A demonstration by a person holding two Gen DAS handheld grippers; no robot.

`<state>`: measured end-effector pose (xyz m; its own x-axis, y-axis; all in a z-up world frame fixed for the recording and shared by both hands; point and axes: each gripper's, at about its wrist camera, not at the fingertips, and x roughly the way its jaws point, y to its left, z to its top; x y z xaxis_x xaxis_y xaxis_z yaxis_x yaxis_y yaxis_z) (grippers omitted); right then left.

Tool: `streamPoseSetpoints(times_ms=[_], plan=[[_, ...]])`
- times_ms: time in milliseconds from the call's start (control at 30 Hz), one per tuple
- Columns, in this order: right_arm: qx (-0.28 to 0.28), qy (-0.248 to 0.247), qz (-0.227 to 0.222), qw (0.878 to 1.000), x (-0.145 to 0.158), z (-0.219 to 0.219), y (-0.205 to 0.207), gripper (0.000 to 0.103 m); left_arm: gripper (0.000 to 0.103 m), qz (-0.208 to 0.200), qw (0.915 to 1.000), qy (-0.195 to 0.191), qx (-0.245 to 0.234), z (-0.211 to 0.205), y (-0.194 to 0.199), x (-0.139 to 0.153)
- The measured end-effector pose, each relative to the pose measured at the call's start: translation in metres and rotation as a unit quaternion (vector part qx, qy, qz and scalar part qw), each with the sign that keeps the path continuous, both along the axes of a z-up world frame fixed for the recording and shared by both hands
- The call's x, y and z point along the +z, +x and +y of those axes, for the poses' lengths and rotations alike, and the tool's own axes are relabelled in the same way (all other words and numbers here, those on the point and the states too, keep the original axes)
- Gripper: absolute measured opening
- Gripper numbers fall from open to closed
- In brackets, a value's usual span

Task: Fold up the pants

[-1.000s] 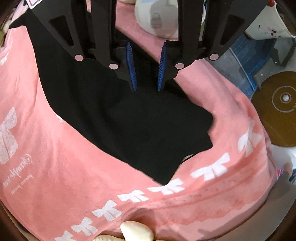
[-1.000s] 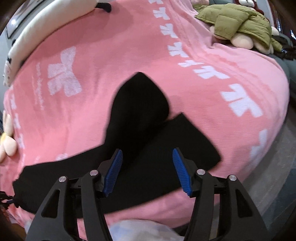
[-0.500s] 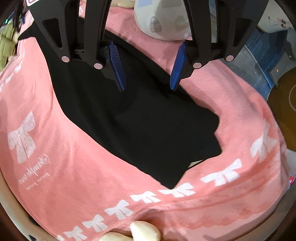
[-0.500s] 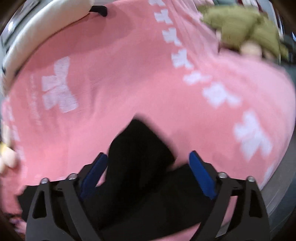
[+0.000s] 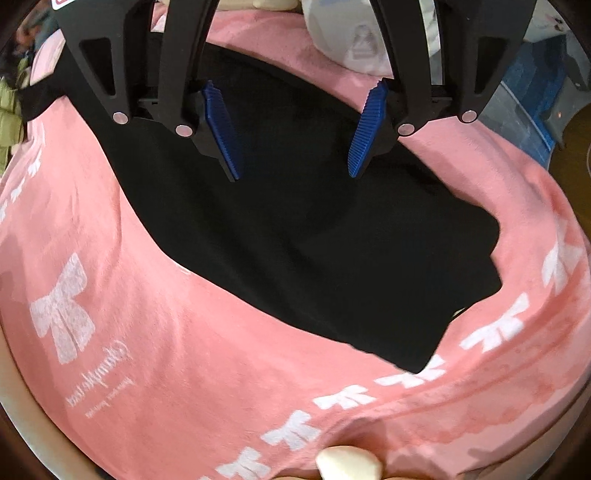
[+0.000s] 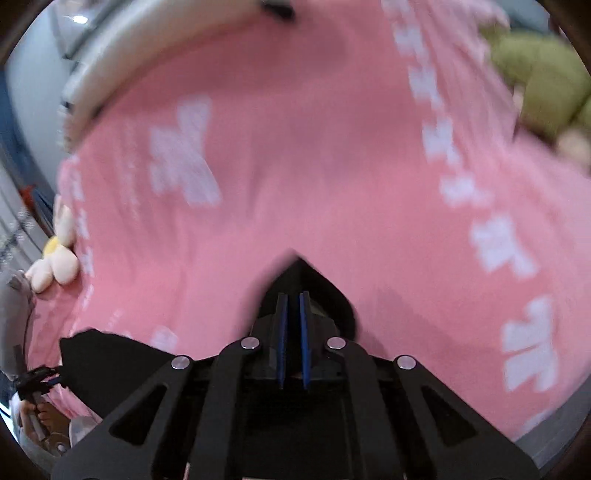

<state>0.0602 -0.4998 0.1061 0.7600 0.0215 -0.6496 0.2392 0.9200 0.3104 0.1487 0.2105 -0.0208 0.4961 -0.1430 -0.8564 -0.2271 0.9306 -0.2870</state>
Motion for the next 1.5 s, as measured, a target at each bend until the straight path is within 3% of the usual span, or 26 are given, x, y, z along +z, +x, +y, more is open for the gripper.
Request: streamPoseSetpoints(times_ms=[67,133,167,267,300,400,433,500,600,667,733,833,967,1000,1033,1067,1133,1200,1233,1267,1300,1333,1400,1467,1500], plan=[[-0.029,-0.055,0.003,0.998,0.030,0.013,-0.027,0.005,0.058,-0.003,0.9999,0.005,-0.009,-0.005,0.002,0.000],[-0.063,-0.118,0.050,0.990,0.017,0.018,-0.041,0.006,0.058,-0.002,0.9999,0.001,-0.015,-0.009,0.004,-0.004],[-0.075,-0.142,0.099,0.982,-0.012,0.012,-0.040,0.006,0.058,0.001,0.9999,-0.001,-0.016,-0.011,0.004,-0.007],[-0.118,-0.117,0.212,0.963,-0.099,-0.022,-0.044,0.008,0.058,0.015,0.9997,-0.010,-0.017,-0.015,0.008,-0.018],[-0.139,-0.112,0.213,0.961,-0.107,-0.025,-0.053,0.009,0.058,0.019,0.9996,-0.010,-0.018,-0.015,0.007,-0.020],[-0.147,-0.066,0.130,0.978,-0.089,-0.013,-0.080,0.013,0.060,0.017,0.9996,0.002,-0.024,-0.010,0.003,-0.012],[-0.140,-0.065,0.115,0.981,-0.082,-0.003,-0.083,0.013,0.067,0.009,0.9998,0.003,-0.020,-0.003,0.000,-0.007],[-0.123,-0.100,0.109,0.981,-0.072,0.023,-0.079,0.013,0.070,-0.008,0.9999,-0.010,-0.005,0.012,-0.006,0.000],[-0.092,-0.086,0.093,0.988,-0.068,0.059,-0.069,0.014,0.070,-0.020,0.9978,-0.059,0.022,0.047,-0.009,0.002],[-0.067,-0.047,0.075,0.994,-0.072,0.083,-0.060,0.023,0.070,-0.021,0.9923,-0.107,0.058,0.079,-0.013,-0.003],[-0.041,-0.020,0.061,0.997,-0.079,0.115,-0.053,0.043,0.070,-0.017,0.9846,-0.146,0.095,0.112,-0.017,-0.012],[0.012,-0.017,0.063,0.998,-0.089,0.167,-0.041,0.043,0.070,-0.003,0.9773,-0.173,0.122,0.138,-0.015,-0.023],[0.054,-0.022,0.079,0.995,-0.104,0.211,-0.023,0.051,0.070,0.009,0.9635,-0.243,0.111,0.146,0.007,-0.044],[0.059,-0.021,0.083,0.995,-0.107,0.220,-0.022,0.052,0.060,0.009,0.9632,-0.243,0.114,0.147,0.013,-0.050],[0.064,-0.018,0.088,0.994,-0.110,0.228,-0.020,0.052,0.012,0.010,0.9640,-0.239,0.116,0.147,0.016,-0.053],[0.067,-0.019,0.091,0.993,-0.110,0.233,-0.018,0.052,0.005,0.010,0.9661,-0.234,0.108,0.148,0.022,-0.053],[0.068,-0.022,0.091,0.993,-0.107,0.239,-0.019,0.052,0.003,-0.033,0.9676,-0.232,0.095,0.154,0.019,-0.028],[0.068,-0.035,0.078,0.994,-0.097,0.245,-0.024,0.059,0.003,-0.099,0.9758,-0.180,0.075,0.160,0.003,0.018],[0.066,-0.042,0.077,0.994,-0.096,0.246,-0.026,0.066,0.005,-0.096,0.9797,-0.161,0.070,0.161,0.001,0.021],[0.065,-0.045,0.078,0.994,-0.098,0.247,-0.026,0.066,0.006,-0.065,0.9884,-0.123,0.061,0.161,0.007,0.009],[0.064,-0.045,0.086,0.993,-0.104,0.248,-0.024,0.066,0.008,-0.009,0.9954,-0.084,0.045,0.161,0.019,-0.017],[0.063,-0.043,0.098,0.992,-0.110,0.248,-0.020,0.066,0.008,0.043,0.9949,-0.074,0.052,0.164,0.023,-0.042],[0.060,-0.035,0.110,0.991,-0.114,0.250,-0.015,0.066,0.011,0.046,0.9913,-0.108,0.059,0.168,0.012,-0.054],[0.068,-0.041,0.107,0.991,-0.113,0.258,-0.016,0.066,0.018,0.012,0.9966,-0.050,0.064,0.160,-0.004,-0.035],[0.074,-0.054,0.108,0.990,-0.113,0.263,-0.014,0.066,0.029,-0.001,0.9975,-0.019,0.068,0.153,-0.010,-0.024]])
